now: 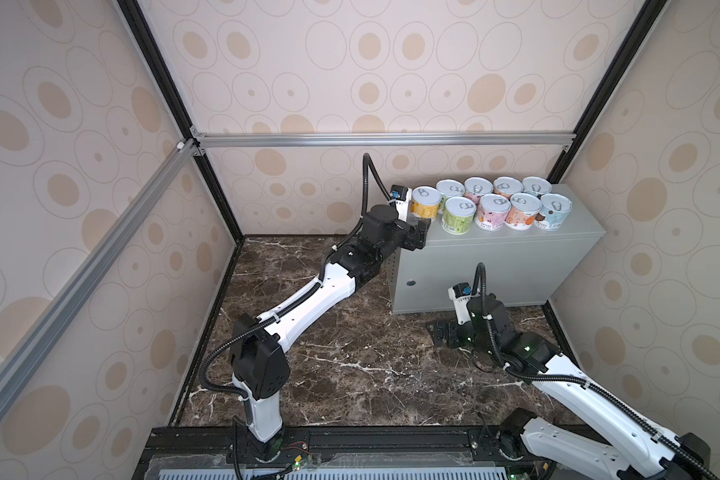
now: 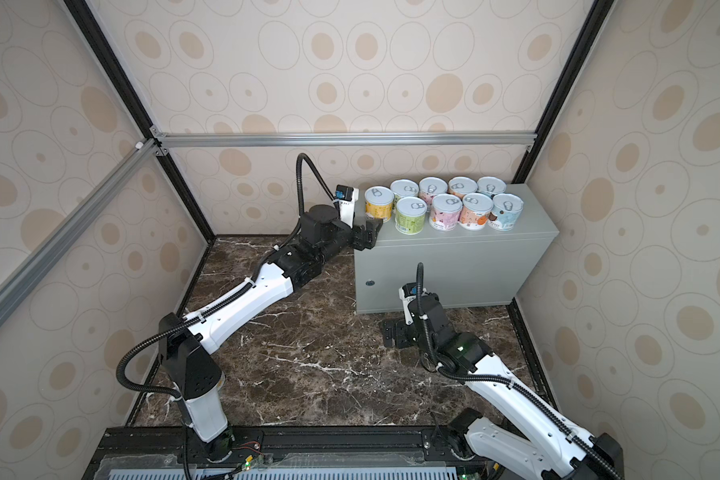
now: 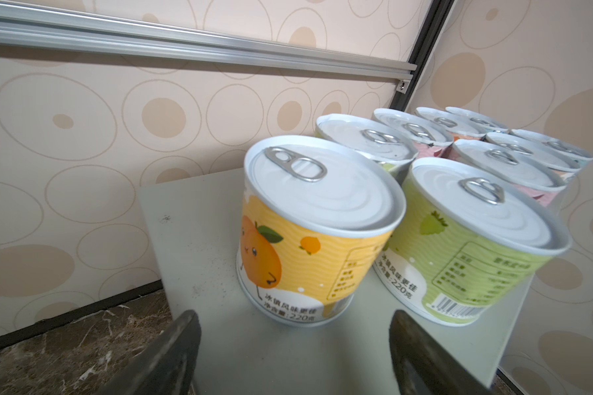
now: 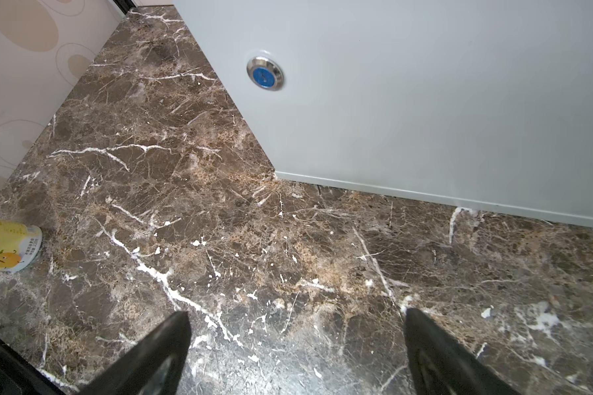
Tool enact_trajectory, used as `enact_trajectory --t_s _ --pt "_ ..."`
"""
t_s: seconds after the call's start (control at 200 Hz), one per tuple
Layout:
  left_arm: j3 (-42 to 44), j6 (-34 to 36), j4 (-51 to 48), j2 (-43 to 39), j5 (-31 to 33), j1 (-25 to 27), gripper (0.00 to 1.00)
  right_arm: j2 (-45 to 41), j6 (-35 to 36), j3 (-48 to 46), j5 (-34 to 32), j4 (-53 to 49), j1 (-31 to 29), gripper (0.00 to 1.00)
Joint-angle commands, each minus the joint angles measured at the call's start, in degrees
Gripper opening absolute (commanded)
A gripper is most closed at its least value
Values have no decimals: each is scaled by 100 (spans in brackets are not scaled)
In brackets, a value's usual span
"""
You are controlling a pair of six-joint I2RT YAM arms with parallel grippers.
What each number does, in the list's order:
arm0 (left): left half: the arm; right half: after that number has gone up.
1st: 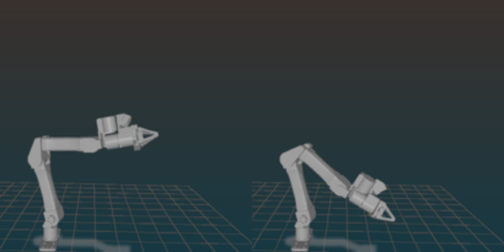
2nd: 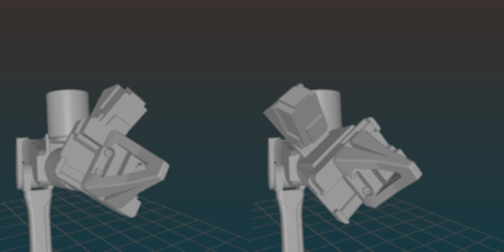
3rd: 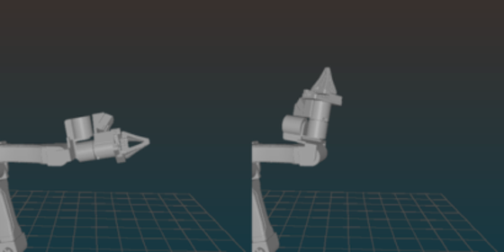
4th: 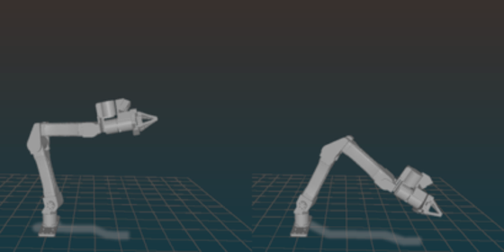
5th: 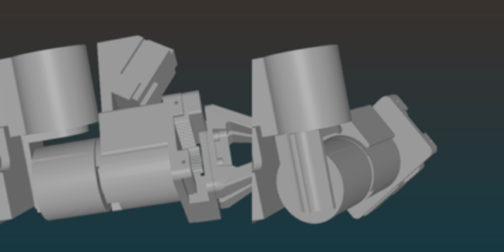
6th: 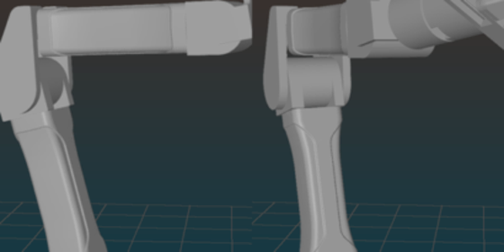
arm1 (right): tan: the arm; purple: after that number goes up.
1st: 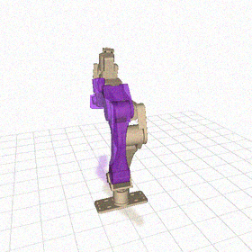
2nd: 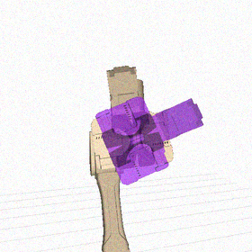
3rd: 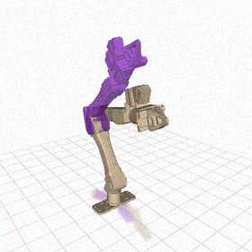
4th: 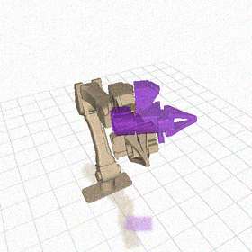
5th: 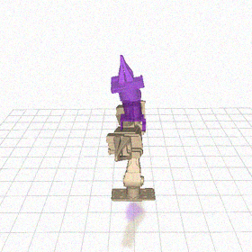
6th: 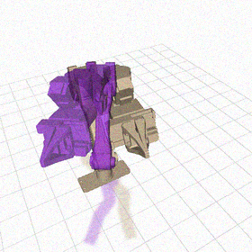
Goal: Place and organize the canned foods onto the counter
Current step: 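Open the left gripper to release the yellow can on the cabinet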
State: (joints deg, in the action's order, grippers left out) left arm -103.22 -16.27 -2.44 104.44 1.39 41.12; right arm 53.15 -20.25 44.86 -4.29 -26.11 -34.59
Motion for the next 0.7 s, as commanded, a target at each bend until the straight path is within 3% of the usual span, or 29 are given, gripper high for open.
enact_trajectory --t_s 0.0,0.295,0.69 --pt "-490 174 -31 149 -89 -32 86 1 24 -31 25 21 36 99" --pt "-1325 273 -483 706 212 -36 85 9 39 -10 26 20 34 99" --pt "-1272 160 -466 747 563 -111 80 11 48 -48 43 68 49 99"
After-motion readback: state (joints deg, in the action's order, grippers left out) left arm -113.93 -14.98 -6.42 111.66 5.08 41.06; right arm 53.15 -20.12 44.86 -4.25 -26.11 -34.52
